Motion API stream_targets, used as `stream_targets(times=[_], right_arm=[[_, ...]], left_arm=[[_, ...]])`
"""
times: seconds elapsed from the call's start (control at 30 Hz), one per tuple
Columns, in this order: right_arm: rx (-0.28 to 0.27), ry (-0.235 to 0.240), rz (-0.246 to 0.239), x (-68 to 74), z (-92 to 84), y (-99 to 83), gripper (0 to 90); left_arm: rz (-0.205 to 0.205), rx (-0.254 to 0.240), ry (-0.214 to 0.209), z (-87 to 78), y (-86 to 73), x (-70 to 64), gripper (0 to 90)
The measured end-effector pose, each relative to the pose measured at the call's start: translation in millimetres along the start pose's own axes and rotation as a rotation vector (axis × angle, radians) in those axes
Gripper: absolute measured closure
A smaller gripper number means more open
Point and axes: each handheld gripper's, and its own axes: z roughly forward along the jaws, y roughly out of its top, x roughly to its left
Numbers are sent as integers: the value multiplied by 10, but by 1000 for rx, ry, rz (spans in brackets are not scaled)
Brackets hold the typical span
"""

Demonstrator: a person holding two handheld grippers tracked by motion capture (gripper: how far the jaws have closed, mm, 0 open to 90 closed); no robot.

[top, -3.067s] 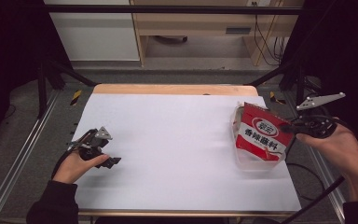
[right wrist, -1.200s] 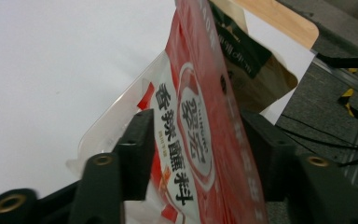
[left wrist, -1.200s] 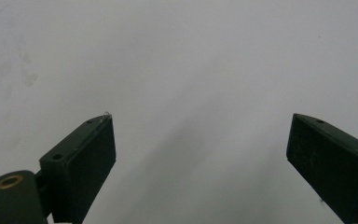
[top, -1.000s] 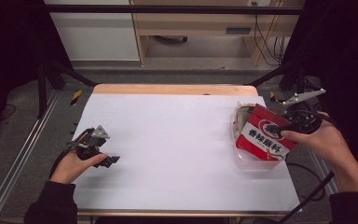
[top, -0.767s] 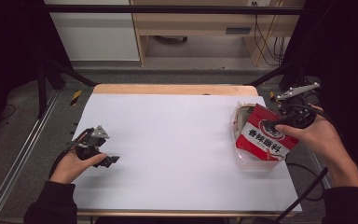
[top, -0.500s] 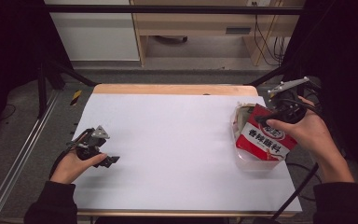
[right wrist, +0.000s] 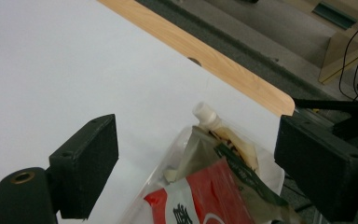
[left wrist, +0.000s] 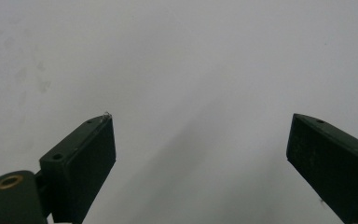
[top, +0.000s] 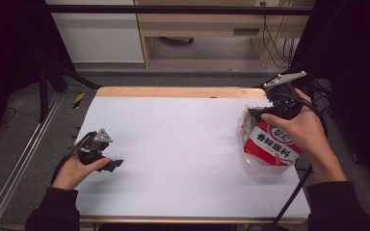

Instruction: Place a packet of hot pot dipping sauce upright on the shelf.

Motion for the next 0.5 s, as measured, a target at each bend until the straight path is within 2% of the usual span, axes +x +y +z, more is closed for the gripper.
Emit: stream_targets(times=[0.5], right_arm=[[-60, 25, 16, 204, 79, 210, 142]], left_arm=[[0, -73, 40, 13, -38, 18, 75]])
